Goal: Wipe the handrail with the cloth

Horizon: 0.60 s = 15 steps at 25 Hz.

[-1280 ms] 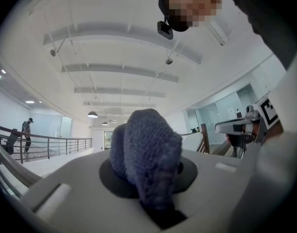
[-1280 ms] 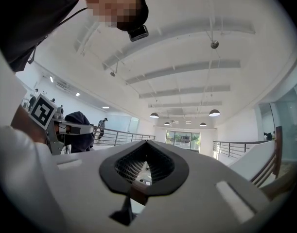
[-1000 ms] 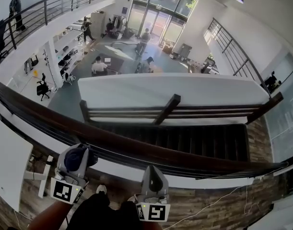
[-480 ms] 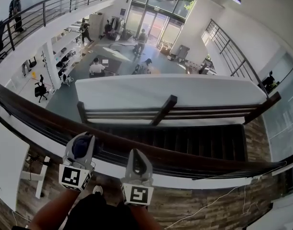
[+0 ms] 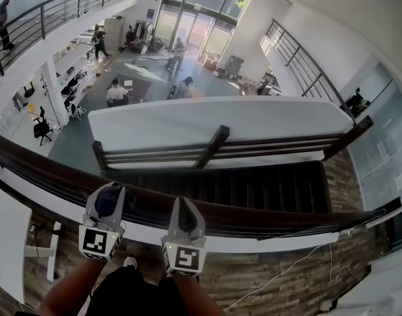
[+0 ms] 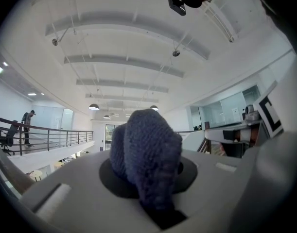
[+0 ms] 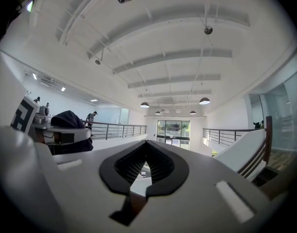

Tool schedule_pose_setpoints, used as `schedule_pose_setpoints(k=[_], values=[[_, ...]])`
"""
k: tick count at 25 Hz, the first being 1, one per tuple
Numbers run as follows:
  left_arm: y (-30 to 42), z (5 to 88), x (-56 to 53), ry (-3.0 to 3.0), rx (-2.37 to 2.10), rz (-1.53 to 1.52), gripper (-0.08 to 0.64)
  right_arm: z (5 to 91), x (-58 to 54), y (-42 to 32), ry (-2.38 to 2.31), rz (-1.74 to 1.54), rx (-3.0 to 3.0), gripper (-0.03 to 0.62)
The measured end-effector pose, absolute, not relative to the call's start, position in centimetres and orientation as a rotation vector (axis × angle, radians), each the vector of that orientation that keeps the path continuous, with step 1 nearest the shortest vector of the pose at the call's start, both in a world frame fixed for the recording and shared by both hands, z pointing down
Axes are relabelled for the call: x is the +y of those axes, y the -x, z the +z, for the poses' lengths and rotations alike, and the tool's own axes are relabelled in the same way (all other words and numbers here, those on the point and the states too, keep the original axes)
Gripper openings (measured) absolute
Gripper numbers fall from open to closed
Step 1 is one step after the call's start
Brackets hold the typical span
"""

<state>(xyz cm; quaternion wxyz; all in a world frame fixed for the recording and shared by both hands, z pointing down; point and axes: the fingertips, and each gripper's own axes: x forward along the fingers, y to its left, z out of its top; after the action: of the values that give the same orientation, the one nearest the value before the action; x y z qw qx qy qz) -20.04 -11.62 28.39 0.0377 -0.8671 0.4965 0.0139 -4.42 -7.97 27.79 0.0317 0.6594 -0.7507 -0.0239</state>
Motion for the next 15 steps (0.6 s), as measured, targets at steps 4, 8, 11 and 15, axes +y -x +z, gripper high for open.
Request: schedule_pose_setpoints(k=[4, 8, 11, 15], values=[[20.0, 29.1, -12.6, 2.674, 1.498, 0.024, 0.058, 27.7, -8.1, 3.6, -2.068, -0.066, -2.264, 0.002], [22.3, 29.9, -13.4, 2.644, 1.577, 0.010, 0.058, 28.1, -7.8, 3.7, -2.046, -0.067, -2.269, 0.002], [23.8, 29.2, -14.5, 2.587, 1.617, 0.015, 0.058, 27.8, -8.1, 3.2, -2.043, -0.070, -2.278, 0.002], [25.0, 28.9, -15.2, 2.551, 1.650, 0.019, 0.058, 27.7, -8.2, 2.8, -2.027, -0.069, -2.276, 0.002]])
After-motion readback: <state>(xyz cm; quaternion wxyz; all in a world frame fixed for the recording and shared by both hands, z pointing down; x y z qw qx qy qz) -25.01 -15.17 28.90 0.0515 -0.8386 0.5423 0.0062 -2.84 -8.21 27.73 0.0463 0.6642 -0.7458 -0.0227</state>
